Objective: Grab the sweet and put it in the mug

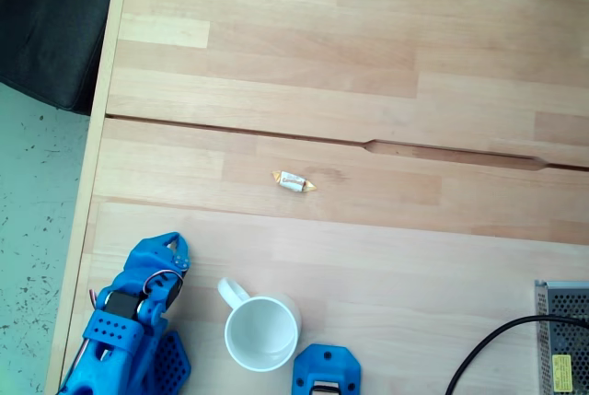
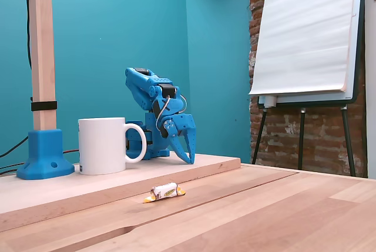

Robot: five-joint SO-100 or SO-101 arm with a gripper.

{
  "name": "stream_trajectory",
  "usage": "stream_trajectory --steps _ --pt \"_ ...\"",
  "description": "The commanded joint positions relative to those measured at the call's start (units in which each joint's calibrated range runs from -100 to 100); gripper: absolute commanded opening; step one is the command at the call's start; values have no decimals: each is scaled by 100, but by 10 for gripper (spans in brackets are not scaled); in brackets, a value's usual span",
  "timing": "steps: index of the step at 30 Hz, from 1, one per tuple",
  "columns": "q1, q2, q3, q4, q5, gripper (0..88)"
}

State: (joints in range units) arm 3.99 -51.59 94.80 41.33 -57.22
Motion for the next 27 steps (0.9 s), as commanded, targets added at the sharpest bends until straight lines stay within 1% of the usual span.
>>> stream_trajectory --steps 1,27 --pt "-28 107 190 52 -5 0" --pt "-28 107 190 12 -10 0"
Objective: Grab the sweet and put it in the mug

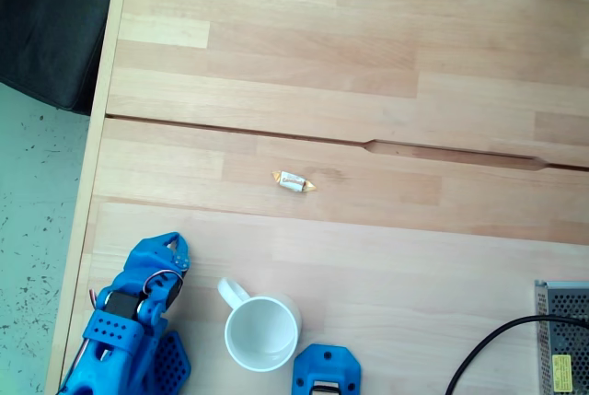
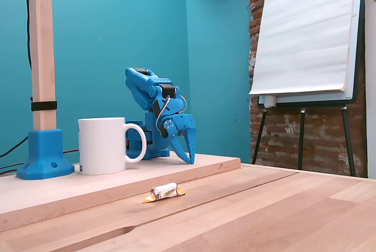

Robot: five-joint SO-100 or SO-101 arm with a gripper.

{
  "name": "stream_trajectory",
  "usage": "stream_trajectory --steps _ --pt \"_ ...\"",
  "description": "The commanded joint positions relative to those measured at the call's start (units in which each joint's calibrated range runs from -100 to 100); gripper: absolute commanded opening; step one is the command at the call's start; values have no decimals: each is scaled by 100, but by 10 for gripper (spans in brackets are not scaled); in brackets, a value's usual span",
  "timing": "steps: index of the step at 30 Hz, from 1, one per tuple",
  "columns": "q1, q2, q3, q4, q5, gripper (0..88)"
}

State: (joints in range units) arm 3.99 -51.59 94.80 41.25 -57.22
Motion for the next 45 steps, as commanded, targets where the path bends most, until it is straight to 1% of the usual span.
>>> stream_trajectory --steps 1,12,22,27,30,35,39,41,45 --pt "37 107 190 4 -10 0" --pt "44 90 -6 -12 15 0" --pt "-7 81 -1871 84 49 0" --pt "37 99 -2504 117 103 0" --pt "44 125 -2897 359 386 0" --pt "44 168 -3628 810 1187 0" --pt "80 211 -3878 1076 1675 0" --pt "262 211 -3878 1181 1778 0" --pt "553 211 -3887 1447 1788 0"
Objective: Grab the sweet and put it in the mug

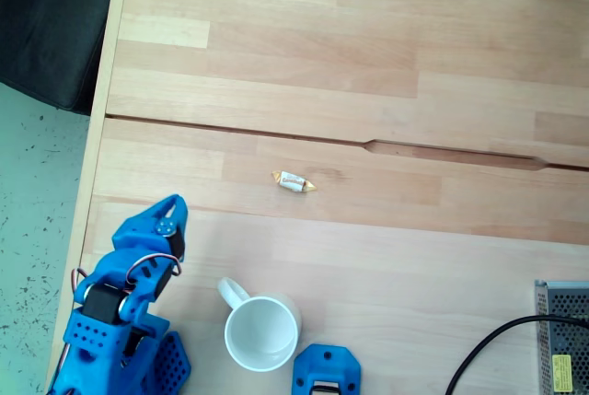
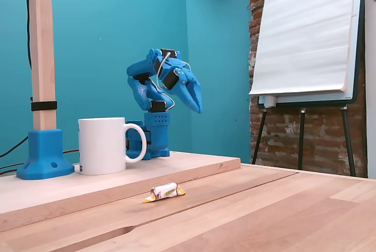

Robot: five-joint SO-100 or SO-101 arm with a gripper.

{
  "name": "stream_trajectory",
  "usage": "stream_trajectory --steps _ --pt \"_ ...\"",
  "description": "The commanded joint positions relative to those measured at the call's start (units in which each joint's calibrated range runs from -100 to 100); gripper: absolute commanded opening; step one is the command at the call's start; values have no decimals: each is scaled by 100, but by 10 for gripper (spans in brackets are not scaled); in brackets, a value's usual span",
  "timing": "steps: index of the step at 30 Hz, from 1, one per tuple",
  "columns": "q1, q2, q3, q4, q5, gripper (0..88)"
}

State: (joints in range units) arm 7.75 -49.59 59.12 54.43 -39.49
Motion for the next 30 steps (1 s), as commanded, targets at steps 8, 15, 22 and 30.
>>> stream_trajectory --steps 8,15,22,30 --pt "256 28 -533 589 -347 0" --pt "183 1155 -1211 992 -366 0" --pt "307 2059 -2005 1597 -298 0" --pt "851 3031 -2781 1823 -283 0"
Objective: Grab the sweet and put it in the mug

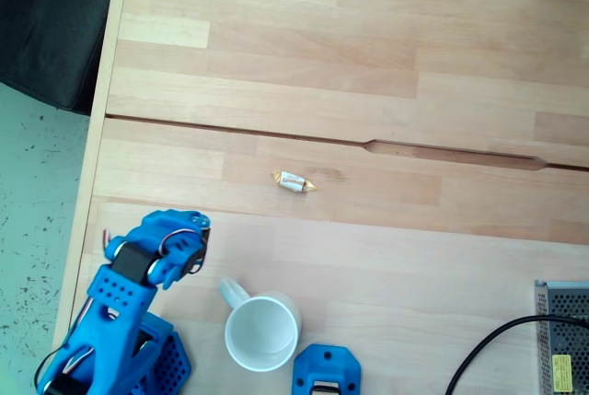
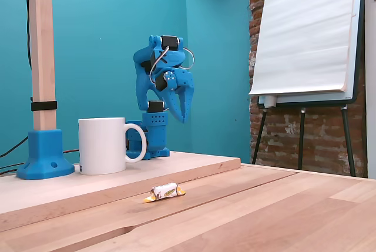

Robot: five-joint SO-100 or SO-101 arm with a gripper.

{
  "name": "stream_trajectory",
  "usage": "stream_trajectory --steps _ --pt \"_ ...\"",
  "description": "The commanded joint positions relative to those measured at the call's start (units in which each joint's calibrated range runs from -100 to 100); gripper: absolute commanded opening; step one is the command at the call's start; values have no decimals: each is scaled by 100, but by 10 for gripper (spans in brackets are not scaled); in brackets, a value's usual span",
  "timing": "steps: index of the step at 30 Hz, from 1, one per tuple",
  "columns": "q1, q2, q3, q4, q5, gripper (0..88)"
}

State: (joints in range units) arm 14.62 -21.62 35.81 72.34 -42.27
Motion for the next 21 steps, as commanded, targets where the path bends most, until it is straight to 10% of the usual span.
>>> stream_trajectory --steps 1,21 --pt "215 406 -531 25 -5 0" --pt "1392 1938 -2190 -56 -54 0"
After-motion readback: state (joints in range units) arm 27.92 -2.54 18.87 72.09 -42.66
